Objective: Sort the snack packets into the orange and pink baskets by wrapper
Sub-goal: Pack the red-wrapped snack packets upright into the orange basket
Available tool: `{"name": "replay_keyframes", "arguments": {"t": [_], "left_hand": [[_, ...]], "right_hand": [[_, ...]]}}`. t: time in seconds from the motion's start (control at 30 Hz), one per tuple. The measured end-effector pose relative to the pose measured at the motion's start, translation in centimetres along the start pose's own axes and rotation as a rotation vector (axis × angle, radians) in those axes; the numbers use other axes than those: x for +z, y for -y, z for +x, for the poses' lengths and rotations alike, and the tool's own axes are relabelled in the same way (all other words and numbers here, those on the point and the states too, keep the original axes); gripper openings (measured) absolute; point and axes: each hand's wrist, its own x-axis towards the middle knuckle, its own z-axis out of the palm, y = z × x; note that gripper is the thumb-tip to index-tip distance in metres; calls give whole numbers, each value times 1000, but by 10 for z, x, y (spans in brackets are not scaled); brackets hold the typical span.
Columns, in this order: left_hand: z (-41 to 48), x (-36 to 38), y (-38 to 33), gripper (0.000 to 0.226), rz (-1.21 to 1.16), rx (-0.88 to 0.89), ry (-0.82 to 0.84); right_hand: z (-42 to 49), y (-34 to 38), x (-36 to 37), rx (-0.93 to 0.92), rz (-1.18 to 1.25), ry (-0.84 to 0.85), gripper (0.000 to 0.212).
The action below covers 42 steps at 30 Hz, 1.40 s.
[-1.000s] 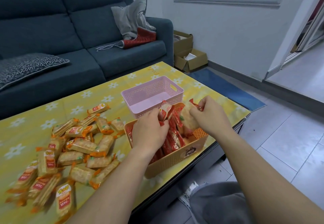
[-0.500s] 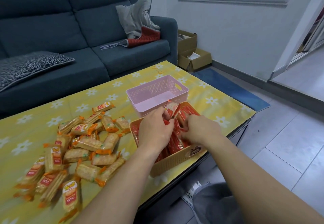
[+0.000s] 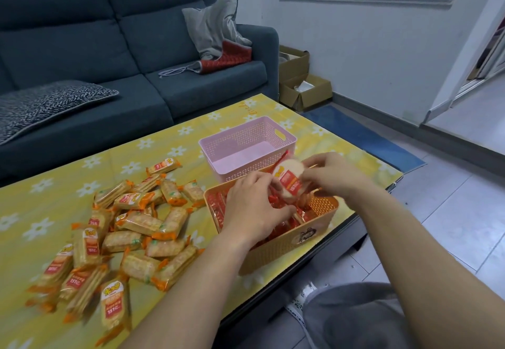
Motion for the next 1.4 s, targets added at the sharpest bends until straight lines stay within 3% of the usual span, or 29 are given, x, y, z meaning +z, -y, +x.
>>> {"name": "replay_keyframes", "arguments": {"t": [0.1,0.17,0.33,0.5,0.57,0.63,0.7,0.8,0.9,0.97,1.03,1.1,1.2,1.33,1.4], "left_hand": [[-1,-3,-4,66,33,-12,0],[-1,-5,-11,73,35,-12,-41],[8,-4,-20,46,-249,2,-13],[9,6,-27,24,-314,29,-70],[7,11,-31,20,-337,30,-114],[4,14,-37,15,-357,40,-139],[1,15,-42,12,-373,54,-138],[0,9,-42,16,-363,135,-64],[4,-9,-29,25,-131,131,-20],[5,-20,-14,51,176,54,85],[2,-26,0,80,322,-41,235],[2,-27,10,91,297,-87,272],[5,-28,15,89,209,-114,236],[6,-27,18,88,135,-180,257],[8,-29,20,84,63,-216,251]], "right_hand": [[0,-10,-23,-18,103,-95,10],[1,-18,-27,-50,116,-127,13],[5,-20,-14,-94,112,-63,21],[5,-18,-12,-149,-148,-282,17],[-2,-12,-10,-80,-52,-257,19],[-12,-3,-9,-17,129,-177,38],[-22,5,-8,-8,152,-127,52],[-24,5,-8,-133,-123,-155,46],[-19,-1,-14,-166,-342,-173,33],[-20,-1,-15,-172,-468,-120,38],[-20,-1,-11,-160,-588,-44,43],[-18,-4,-3,-130,-695,9,38],[-10,-8,8,-120,-801,-75,10],[-14,-1,6,-195,-828,-299,14],[-16,1,10,-220,-859,-328,10]]}}
